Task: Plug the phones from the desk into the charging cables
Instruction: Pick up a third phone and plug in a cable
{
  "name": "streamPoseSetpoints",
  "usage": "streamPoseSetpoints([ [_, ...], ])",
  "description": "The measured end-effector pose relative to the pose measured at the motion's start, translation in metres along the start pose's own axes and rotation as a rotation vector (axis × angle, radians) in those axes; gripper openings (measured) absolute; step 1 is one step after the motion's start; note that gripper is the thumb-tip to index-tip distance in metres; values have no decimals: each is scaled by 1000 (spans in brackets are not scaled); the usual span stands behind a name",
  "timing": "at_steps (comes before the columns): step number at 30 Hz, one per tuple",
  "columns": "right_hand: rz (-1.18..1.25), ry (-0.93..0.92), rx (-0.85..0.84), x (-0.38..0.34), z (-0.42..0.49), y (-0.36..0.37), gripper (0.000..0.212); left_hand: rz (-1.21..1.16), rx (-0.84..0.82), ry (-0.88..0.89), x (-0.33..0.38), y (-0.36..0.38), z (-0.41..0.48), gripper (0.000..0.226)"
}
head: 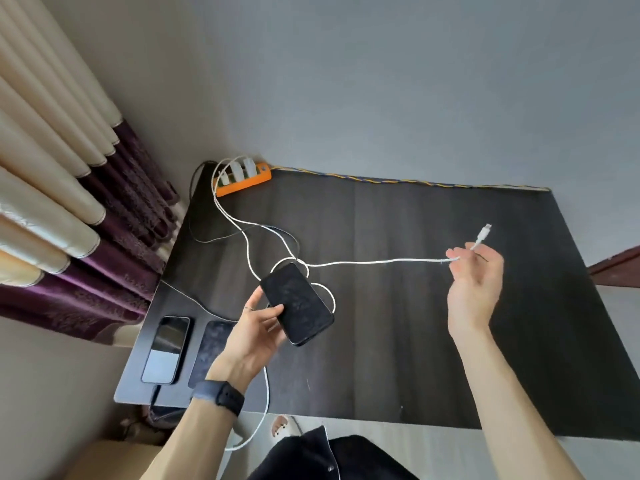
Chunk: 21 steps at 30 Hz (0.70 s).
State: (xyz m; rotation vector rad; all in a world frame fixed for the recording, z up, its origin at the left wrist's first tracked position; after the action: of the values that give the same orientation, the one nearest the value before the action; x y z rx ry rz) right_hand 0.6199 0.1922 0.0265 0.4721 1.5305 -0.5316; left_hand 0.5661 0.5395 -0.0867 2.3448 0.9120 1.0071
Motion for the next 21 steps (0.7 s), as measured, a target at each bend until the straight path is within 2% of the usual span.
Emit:
streamPoseSetpoints([
  [1,-36,-53,1,-12,-5,-9,10,2,-6,10,-4,7,-4,62],
  [3,-149,-121,-59,-22,-19,-18,15,9,-15,32,-11,18,-13,61],
  [8,-451,-177,-498,23,-66,-1,10,15,10,74,-30,26,-25,54],
  [11,-503,-211,-643,53,-96,3,13,-91,51,89,-46,26,-33,47],
  [16,-471,-244,-628,60,-133,5,9,-256,104,54,-62,8,-41,34],
  [21,-504,-358,-558,46,-154,15,12,-249,107,16,-54,-4,-43,28],
])
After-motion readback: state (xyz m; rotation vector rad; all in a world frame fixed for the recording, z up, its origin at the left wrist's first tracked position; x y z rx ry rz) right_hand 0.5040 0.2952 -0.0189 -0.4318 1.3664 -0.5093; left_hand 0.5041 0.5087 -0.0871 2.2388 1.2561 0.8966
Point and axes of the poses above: each hand's wrist, its own z-axis towards the middle knuckle, its own y-axis out of the palm, x = y × z, the point moved 8 cm from there along z, towards the middle knuckle, and after that the axes turned 3 degrees about -x, right-handed, at the moved point
